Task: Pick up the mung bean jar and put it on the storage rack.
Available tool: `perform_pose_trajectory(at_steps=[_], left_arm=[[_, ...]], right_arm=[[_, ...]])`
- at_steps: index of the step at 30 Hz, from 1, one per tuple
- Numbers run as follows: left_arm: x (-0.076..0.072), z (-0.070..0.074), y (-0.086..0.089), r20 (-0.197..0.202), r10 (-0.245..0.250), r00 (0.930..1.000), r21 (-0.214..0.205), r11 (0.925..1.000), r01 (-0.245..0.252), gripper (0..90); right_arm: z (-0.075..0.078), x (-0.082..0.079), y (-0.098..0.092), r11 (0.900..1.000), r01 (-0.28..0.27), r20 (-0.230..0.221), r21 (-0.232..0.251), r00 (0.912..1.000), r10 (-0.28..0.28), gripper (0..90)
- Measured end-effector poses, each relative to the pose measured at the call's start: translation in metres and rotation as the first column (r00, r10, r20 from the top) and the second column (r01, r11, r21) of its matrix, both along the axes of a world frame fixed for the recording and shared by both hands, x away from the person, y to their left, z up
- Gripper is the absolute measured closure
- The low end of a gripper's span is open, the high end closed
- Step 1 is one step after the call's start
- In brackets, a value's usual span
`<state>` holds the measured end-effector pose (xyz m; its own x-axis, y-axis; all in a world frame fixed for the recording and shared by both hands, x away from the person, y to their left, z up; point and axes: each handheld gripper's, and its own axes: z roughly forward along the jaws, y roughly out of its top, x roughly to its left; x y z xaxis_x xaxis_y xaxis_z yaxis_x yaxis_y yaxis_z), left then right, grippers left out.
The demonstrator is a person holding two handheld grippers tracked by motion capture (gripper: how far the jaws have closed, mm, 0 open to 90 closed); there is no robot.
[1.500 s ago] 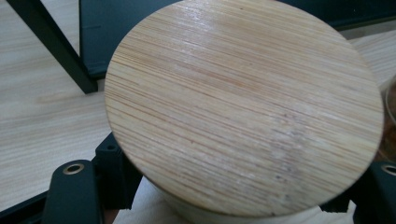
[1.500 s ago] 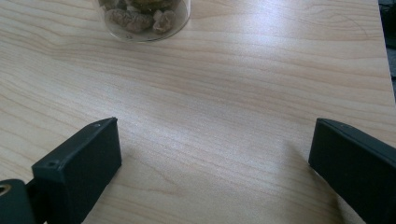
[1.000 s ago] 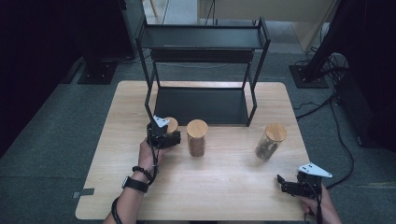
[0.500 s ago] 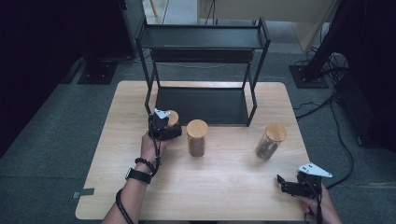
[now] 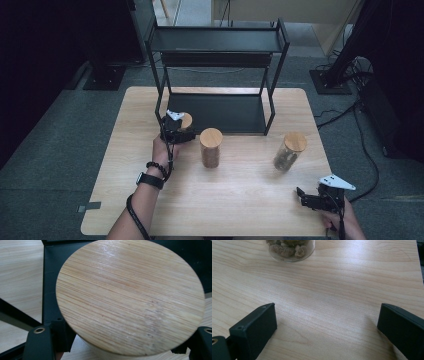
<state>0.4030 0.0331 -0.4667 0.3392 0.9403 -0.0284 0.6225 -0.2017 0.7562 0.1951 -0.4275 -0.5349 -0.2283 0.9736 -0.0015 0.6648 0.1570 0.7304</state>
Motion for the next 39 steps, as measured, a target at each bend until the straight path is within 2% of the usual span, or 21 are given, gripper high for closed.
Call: perform_pose_trajectory(at_steps=[5,23,26,31,39], left_arm=[[0.005,0.002,-0.003,0.004,0.000,1.0000,0.014,0.9999,0.000,25.7],[0.027,0.007,-0.011,0.008,0.010,0.9999,0.014,0.9999,-0.010,25.7],[0.030,0.008,-0.011,0.005,0.009,0.9999,-0.020,0.9998,-0.009,25.6],[0.038,0.005,-0.012,-0.002,0.034,0.9994,-0.011,0.9993,-0.034,25.7],[0.047,0.000,-0.017,-0.005,0.043,0.9991,0.006,0.9991,-0.043,25.7]], right_arm=[[0.000,0.000,0.000,1.0000,-0.004,0.002,-0.004,1.0000,0.004,1.9],[0.000,0.001,0.001,0.9999,-0.011,-0.004,-0.007,0.9999,0.011,0.0],[0.000,0.001,0.001,0.9999,-0.012,-0.004,-0.008,0.9999,0.012,0.0],[0.000,0.001,0.001,0.9999,-0.011,-0.003,-0.009,0.9999,0.011,0.0],[0.000,0.001,0.001,0.9999,-0.012,-0.002,-0.009,0.9999,0.012,0.0]])
